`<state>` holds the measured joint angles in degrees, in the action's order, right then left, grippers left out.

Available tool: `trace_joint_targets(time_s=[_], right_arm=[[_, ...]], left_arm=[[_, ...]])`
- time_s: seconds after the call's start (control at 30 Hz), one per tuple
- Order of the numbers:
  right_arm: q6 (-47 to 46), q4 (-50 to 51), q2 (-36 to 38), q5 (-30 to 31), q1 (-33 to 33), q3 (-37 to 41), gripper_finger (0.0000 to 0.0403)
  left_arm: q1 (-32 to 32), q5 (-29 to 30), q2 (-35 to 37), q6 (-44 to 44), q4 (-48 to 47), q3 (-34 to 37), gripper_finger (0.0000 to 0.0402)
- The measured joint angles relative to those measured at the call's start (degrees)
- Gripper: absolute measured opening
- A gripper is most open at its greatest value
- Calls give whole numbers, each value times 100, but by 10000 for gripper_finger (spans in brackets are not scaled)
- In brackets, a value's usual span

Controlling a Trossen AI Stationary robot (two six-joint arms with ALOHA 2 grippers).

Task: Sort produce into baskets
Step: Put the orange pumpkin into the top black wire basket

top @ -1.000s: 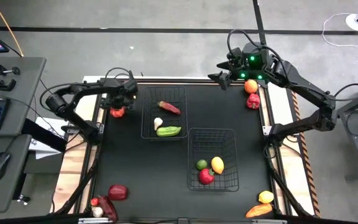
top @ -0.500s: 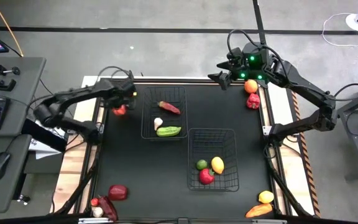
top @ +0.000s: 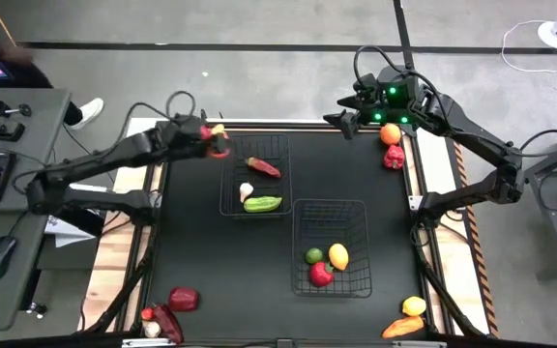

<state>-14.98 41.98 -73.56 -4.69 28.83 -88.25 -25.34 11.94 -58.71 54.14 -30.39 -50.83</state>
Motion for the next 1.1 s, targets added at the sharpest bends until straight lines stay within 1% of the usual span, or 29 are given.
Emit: trace_joint_targets(time_s=[0.13,0.3,0.37,0.43,0.5,0.57,0.67,0.8,0.83,0.9,1.0,1.1], right_arm=[[-20,-1,0,0,-1,0,373],[-60,7,0,-2,1,0,373],[-55,28,0,-2,0,0,373],[-55,30,0,0,-1,0,373],[-60,32,0,-2,-1,0,373],[-60,44,0,-2,2,0,373],[-57,100,0,-2,0,0,373],[-44,204,0,-2,-1,0,373],[-42,223,0,-2,-1,0,373],[-14,244,0,0,0,0,373],[-16,318,0,-2,0,0,373],[2,404,0,-2,0,0,373]], left_arm=[[628,26,-499,221,740,0,345],[871,-8,-1041,392,1213,2,348],[909,-176,-1192,385,1235,2,349],[924,-421,-1318,110,1153,2,349],[933,-521,-1413,-191,1119,7,350],[916,-547,-1478,-301,1139,7,350],[811,-603,-1500,-447,1066,7,351],[603,-1006,-1496,-683,1011,7,359],[580,-1025,-1496,-739,1066,7,361],[591,-1049,-1496,-784,1184,7,364],[637,-1371,-1496,-879,1310,7,366],[734,-1322,-1494,-919,1323,19,366]])
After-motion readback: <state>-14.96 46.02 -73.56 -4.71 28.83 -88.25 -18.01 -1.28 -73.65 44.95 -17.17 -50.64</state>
